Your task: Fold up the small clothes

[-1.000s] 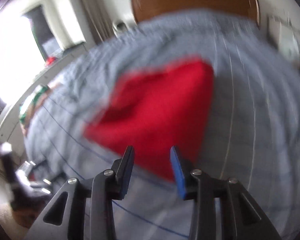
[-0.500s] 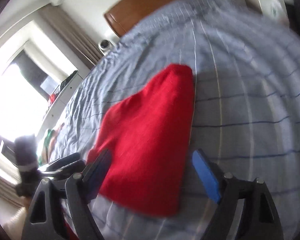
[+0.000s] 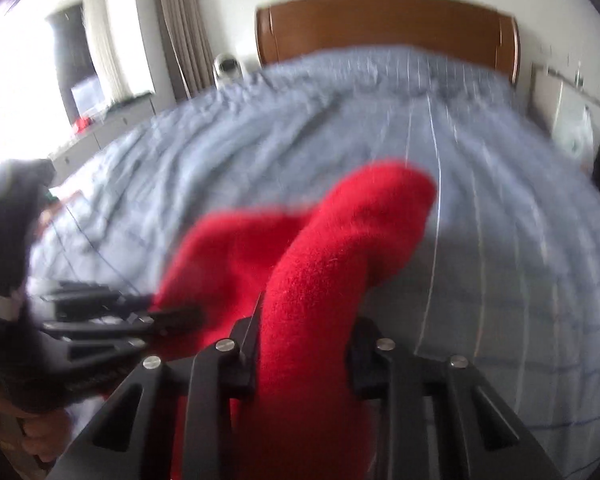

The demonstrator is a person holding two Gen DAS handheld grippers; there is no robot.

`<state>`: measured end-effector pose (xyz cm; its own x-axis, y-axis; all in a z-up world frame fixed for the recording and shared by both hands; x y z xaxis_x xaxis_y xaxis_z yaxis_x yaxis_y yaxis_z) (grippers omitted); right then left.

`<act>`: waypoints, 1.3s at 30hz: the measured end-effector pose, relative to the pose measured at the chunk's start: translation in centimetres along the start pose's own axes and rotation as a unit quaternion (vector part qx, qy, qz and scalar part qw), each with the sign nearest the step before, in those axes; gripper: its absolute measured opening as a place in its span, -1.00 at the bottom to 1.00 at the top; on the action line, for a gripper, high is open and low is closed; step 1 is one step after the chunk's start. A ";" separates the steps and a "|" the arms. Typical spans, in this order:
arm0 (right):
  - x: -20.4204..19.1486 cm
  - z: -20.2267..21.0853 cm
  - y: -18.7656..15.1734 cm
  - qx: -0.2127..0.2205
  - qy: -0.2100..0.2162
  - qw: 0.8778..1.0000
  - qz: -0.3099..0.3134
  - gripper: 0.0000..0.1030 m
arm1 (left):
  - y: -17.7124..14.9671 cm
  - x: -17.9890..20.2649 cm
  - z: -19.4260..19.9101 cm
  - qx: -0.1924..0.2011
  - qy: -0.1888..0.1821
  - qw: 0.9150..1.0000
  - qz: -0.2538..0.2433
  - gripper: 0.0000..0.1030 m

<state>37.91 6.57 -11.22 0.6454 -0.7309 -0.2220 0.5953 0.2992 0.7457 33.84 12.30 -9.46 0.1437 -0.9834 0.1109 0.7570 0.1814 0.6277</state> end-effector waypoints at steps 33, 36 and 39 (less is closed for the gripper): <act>-4.3 15.0 -13.3 -0.049 -0.056 0.996 -0.040 0.99 | -14.7 -1.7 12.8 0.052 0.211 0.976 0.018 0.99; -4.6 15.5 -13.3 -0.047 -0.061 0.996 -0.041 0.99 | -15.2 -1.3 13.4 0.047 0.211 0.976 0.011 0.99; -5.1 15.5 -13.3 -0.051 -0.054 0.996 -0.047 0.99 | -15.4 -1.4 13.6 0.046 0.213 0.976 0.012 0.99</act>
<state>19.26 -3.23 -10.29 0.5325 -0.8187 -0.2146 0.6998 0.2832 0.6558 13.34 10.77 -8.76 0.4279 -0.8831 -0.1923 0.6922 0.1834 0.6981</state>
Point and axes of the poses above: each gripper's, at about its wrist camera, not at the fingertips, and z roughly against the way its jaws point, x to its right, y to its top, the point moved 8 cm from there along -z, roughly the way its jaws point, and after that the axes turned 10 degrees about y, right-handed, at the moved point
